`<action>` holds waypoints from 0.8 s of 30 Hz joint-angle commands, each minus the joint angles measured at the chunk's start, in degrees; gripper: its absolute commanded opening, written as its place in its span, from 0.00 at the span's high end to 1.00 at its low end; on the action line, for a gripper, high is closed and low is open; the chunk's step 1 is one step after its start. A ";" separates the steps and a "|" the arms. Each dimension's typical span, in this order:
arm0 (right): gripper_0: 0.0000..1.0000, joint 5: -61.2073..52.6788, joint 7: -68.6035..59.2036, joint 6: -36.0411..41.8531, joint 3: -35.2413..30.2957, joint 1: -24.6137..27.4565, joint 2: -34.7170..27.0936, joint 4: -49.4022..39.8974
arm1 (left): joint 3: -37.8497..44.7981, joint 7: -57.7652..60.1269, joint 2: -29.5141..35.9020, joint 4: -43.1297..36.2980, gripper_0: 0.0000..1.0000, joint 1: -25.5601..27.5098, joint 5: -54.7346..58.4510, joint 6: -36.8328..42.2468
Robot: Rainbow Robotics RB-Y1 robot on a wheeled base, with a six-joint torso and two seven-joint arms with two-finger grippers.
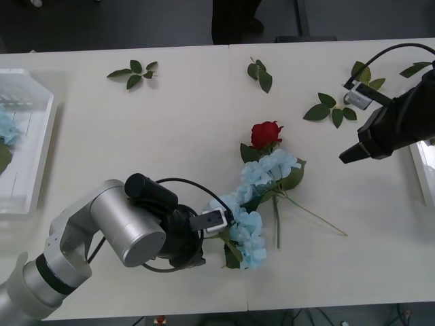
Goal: Place the red flowers into the right box and the blue flowers into the left box. If a person shows an open palm, hand one flower to the person first, then continue sorting.
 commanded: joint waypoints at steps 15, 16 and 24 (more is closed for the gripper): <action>0.00 6.14 -4.92 -12.78 12.50 5.83 -3.26 -14.15 | -1.27 4.36 -1.90 -0.53 1.00 -1.91 -1.65 -1.74; 0.00 7.72 -6.51 -14.18 13.82 5.83 -3.09 -15.29 | -1.27 4.53 -1.90 -0.53 1.00 -1.91 -1.73 -1.83; 0.00 13.52 -12.57 -15.41 17.42 5.91 -1.33 -18.37 | 0.58 5.94 1.09 -5.02 1.00 -1.91 -0.94 -2.18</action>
